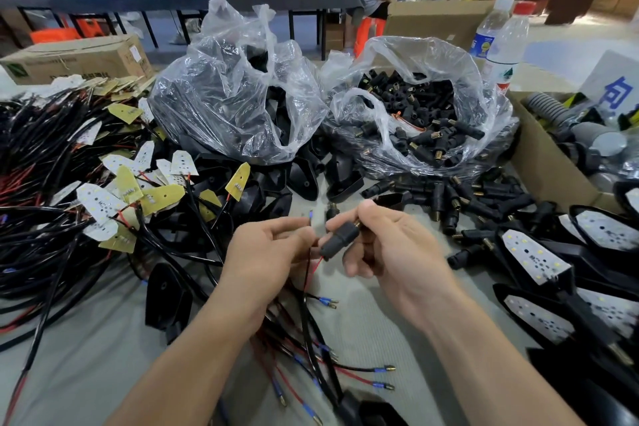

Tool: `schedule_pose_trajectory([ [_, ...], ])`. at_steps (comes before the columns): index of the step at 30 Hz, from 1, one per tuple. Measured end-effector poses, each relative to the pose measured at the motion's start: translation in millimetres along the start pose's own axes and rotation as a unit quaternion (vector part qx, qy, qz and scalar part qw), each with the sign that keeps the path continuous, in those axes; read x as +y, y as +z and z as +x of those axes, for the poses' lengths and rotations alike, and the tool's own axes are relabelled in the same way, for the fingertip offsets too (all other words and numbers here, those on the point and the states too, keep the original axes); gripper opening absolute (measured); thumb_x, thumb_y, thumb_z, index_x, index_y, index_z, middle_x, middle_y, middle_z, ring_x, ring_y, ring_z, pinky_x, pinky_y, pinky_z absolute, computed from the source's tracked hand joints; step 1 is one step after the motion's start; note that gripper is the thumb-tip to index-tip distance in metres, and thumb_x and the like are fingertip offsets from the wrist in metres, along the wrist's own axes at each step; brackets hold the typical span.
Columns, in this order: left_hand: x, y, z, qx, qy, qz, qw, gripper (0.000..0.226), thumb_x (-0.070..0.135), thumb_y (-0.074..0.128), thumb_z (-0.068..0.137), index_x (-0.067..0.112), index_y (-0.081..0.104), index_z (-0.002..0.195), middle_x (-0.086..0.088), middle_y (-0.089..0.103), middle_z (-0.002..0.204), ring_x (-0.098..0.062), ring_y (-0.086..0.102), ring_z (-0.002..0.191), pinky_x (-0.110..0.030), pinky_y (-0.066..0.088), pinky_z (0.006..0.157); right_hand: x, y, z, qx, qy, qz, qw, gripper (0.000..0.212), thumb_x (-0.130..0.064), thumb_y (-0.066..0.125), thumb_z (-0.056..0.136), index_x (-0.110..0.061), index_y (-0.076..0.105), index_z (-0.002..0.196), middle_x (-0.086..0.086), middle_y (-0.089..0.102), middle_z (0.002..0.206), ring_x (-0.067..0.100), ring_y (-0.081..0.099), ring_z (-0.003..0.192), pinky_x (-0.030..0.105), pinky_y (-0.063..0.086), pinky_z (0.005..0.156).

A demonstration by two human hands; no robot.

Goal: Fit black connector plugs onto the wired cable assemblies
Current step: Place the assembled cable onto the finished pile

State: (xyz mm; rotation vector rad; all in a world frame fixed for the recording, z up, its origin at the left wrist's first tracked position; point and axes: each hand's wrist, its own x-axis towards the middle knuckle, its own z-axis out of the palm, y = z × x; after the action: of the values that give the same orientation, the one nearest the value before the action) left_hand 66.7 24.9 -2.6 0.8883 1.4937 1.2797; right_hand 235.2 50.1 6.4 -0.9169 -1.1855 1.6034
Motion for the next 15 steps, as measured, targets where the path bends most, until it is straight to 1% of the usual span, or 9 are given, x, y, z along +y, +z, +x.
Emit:
schedule_pose_trajectory([
  [1, 1, 0, 1, -0.001, -0.001, -0.033, 0.999, 0.019, 0.003, 0.071, 0.092, 0.009, 0.074, 0.11, -0.009, 0.078, 0.078, -0.015, 0.075, 0.065, -0.024, 0.059, 0.058, 1, 1, 0, 0.006, -0.001, -0.002, 1.0, 0.052, -0.026, 0.039, 0.11, -0.008, 0.078, 0.081, 0.026, 0.075, 0.084, 0.019, 0.056, 0.046, 0.022, 0.035, 0.043],
  [3, 4, -4, 0, 0.009, 0.026, -0.079, 0.996, 0.021, -0.005, 0.068, 0.091, 0.012, 0.079, 0.099, -0.011, 0.077, 0.076, -0.017, 0.072, 0.062, -0.023, 0.058, 0.059, 2, 1, 1, 0.053, 0.001, 0.014, 0.999, 0.049, -0.027, 0.041, 0.11, -0.003, 0.075, 0.084, 0.023, 0.075, 0.083, 0.018, 0.059, 0.047, 0.021, 0.038, 0.041],
  [5, 7, -7, -1, 0.022, 0.07, -0.063, 0.995, 0.027, -0.006, 0.071, 0.088, 0.018, 0.083, 0.088, -0.011, 0.076, 0.073, -0.019, 0.071, 0.062, -0.024, 0.059, 0.061, 1, -2, 2, 0.112, 0.011, 0.037, 0.993, 0.045, -0.026, 0.042, 0.11, 0.001, 0.071, 0.089, 0.022, 0.076, 0.081, 0.016, 0.059, 0.046, 0.02, 0.04, 0.04],
  [6, 7, -8, -3, 0.027, 0.097, -0.025, 0.995, 0.03, -0.004, 0.073, 0.086, 0.024, 0.084, 0.085, -0.009, 0.076, 0.073, -0.019, 0.071, 0.063, -0.026, 0.059, 0.063, 1, -5, 3, 0.137, 0.016, 0.053, 0.989, 0.044, -0.026, 0.042, 0.11, 0.002, 0.07, 0.09, 0.021, 0.075, 0.08, 0.015, 0.059, 0.045, 0.02, 0.04, 0.04],
  [8, 6, -7, -7, 0.039, 0.159, 0.103, 0.981, 0.032, 0.007, 0.078, 0.083, 0.039, 0.083, 0.08, 0.0, 0.076, 0.069, -0.016, 0.07, 0.062, -0.029, 0.058, 0.062, 0, -8, 5, 0.177, 0.022, 0.084, 0.98, 0.043, -0.025, 0.043, 0.11, 0.001, 0.069, 0.089, 0.018, 0.075, 0.074, 0.013, 0.057, 0.042, 0.02, 0.041, 0.039],
  [10, 5, -4, -14, 0.034, 0.211, 0.227, 0.95, 0.026, 0.026, 0.077, 0.081, 0.052, 0.079, 0.08, 0.014, 0.073, 0.066, -0.008, 0.062, 0.054, -0.024, 0.05, 0.051, 0, -9, 6, 0.189, 0.021, 0.098, 0.977, 0.043, -0.026, 0.043, 0.11, 0.001, 0.069, 0.088, 0.017, 0.074, 0.071, 0.013, 0.057, 0.042, 0.02, 0.041, 0.039],
  [11, 6, -2, -17, 0.03, 0.231, 0.271, 0.934, 0.022, 0.035, 0.074, 0.079, 0.056, 0.077, 0.082, 0.021, 0.072, 0.07, -0.001, 0.06, 0.054, -0.017, 0.045, 0.051, 0, -9, 6, 0.184, 0.017, 0.101, 0.978, 0.043, -0.026, 0.043, 0.11, 0.0, 0.069, 0.088, 0.018, 0.074, 0.073, 0.014, 0.057, 0.043, 0.02, 0.041, 0.039],
  [13, 7, 1, -22, 0.044, 0.263, 0.337, 0.903, 0.017, 0.045, 0.071, 0.076, 0.058, 0.075, 0.085, 0.029, 0.07, 0.081, 0.007, 0.062, 0.075, -0.01, 0.043, 0.064, 1, -7, 6, 0.166, 0.006, 0.103, 0.981, 0.044, -0.027, 0.042, 0.11, -0.001, 0.069, 0.088, 0.021, 0.074, 0.077, 0.015, 0.058, 0.044, 0.021, 0.042, 0.041],
  [15, 5, 4, -21, 0.069, 0.277, 0.365, 0.886, 0.013, 0.041, 0.076, 0.079, 0.053, 0.077, 0.084, 0.03, 0.065, 0.083, 0.008, 0.061, 0.088, -0.011, 0.042, 0.073, 2, -6, 6, 0.152, -0.003, 0.092, 0.984, 0.044, -0.028, 0.042, 0.11, -0.002, 0.069, 0.087, 0.022, 0.074, 0.078, 0.016, 0.059, 0.045, 0.021, 0.041, 0.042],
])
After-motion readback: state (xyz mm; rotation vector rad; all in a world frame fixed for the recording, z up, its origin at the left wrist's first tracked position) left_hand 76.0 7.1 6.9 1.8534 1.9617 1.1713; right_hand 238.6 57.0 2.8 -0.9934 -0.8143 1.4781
